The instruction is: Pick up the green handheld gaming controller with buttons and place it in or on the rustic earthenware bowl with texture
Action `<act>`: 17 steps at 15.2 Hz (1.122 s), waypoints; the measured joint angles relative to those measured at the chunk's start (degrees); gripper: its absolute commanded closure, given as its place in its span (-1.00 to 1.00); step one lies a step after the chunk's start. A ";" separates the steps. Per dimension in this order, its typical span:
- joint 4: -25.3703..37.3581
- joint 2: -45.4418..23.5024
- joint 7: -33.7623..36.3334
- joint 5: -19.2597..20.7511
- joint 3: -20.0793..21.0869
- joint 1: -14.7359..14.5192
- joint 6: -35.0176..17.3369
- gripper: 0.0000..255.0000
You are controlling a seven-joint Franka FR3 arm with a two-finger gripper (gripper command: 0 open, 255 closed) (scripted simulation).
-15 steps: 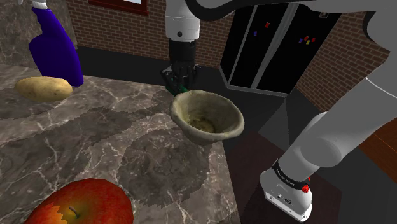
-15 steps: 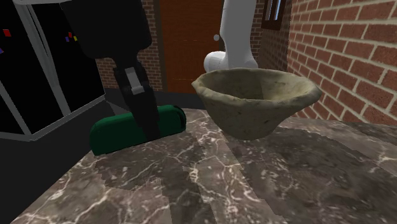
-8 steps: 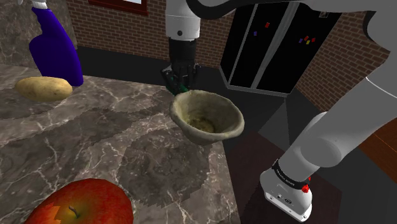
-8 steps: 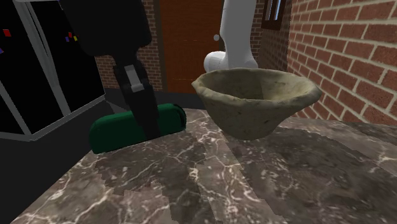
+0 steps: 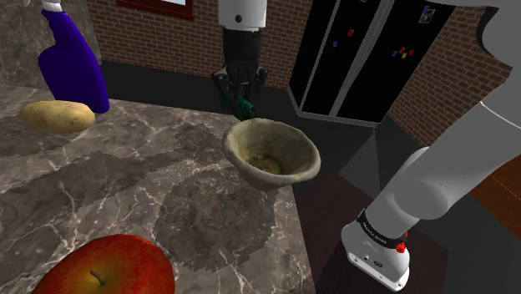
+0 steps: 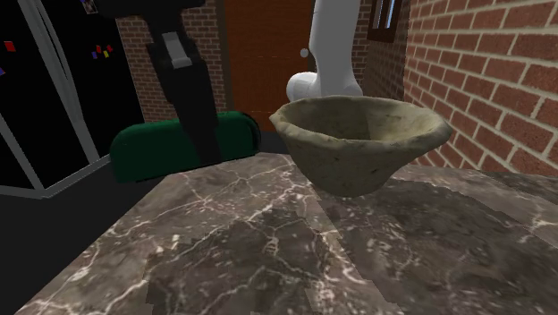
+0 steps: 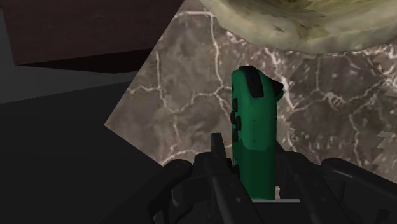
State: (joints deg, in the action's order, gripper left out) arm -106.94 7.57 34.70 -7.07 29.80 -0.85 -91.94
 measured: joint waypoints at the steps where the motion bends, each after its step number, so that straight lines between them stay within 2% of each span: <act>1: 0.83 -0.03 -0.01 0.04 -0.06 0.05 0.80 1.00; 17: 16.21 -2.90 1.76 1.27 0.13 0.12 13.58 1.00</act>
State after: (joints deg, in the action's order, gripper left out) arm -90.72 4.67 36.46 -5.80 29.92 -0.74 -78.36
